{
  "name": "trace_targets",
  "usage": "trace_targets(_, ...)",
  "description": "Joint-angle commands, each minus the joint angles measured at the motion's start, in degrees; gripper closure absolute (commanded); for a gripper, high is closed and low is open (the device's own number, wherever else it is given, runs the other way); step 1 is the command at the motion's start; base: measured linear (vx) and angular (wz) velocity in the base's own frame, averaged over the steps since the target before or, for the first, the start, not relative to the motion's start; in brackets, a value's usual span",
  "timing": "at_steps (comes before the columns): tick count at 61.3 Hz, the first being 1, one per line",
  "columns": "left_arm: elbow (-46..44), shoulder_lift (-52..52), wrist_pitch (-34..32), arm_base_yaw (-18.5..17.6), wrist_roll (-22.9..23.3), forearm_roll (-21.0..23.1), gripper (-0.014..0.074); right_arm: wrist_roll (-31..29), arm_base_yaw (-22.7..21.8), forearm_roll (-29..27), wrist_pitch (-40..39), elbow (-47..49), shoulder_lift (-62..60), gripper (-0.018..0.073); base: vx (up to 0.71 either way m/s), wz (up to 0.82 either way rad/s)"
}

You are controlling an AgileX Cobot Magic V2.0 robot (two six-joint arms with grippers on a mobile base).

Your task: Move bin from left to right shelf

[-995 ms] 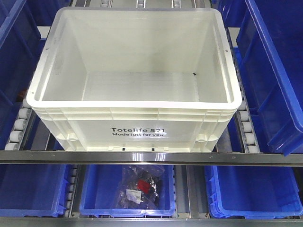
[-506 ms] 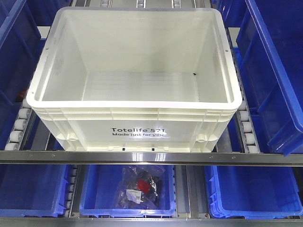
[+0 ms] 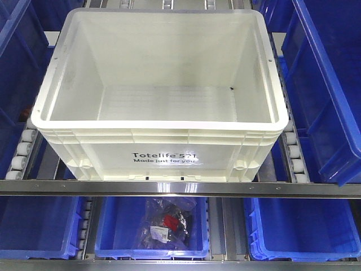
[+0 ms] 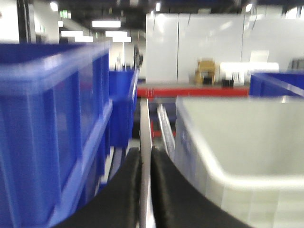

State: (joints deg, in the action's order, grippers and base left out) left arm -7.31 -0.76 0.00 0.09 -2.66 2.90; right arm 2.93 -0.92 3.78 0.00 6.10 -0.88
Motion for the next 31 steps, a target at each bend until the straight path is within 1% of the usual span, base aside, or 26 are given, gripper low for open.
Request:
trace_targets(1, -6.68, -0.48, -3.38, -0.37, 0.40, 0.42, 0.0558, -0.36, -0.37, 0.43, -1.46, 6.67, 0.99, 0.0568, 0.00, 0.00)
trace_targets(6, -12.22, 0.02, -0.80, -0.37, 0.40, 0.42, 0.0558, -0.36, -0.37, 0.47, 1.35, 11.97, 3.51, 0.0568, 0.00, 0.00)
trace_targets(9, -15.87, 1.59, 1.87, -0.37, 0.40, 0.42, 0.0558, -0.41, -0.37, 0.47, 2.98, 15.16, 5.96, 0.0568, 0.00, 0.00)
trace_targets(13, -20.50, 4.41, 6.37, -0.37, 0.40, 0.42, 0.0558, -0.41, -0.37, 0.47, 5.47, 18.95, 9.03, 0.0568, 0.00, 0.00)
trace_targets(21, -28.99, 11.98, 17.39, -0.37, 0.40, 0.42, 0.0558, -0.41, -0.37, 0.47, 10.99, 25.27, 15.56, 0.0568, 0.00, 0.00)
trace_targets(27, -31.75, 16.74, 22.92, -0.37, 0.40, 0.42, 0.0558, -0.41, -0.37, 0.41, 12.53, 26.58, 19.13, 0.0568, 0.00, 0.00)
trace_targets(31, -31.45, 18.73, 24.27, -0.37, 0.40, 0.42, 0.0558, -0.41, -0.37, 0.41, 13.67, 26.22, 20.75, 0.0568, 0.00, 0.00)
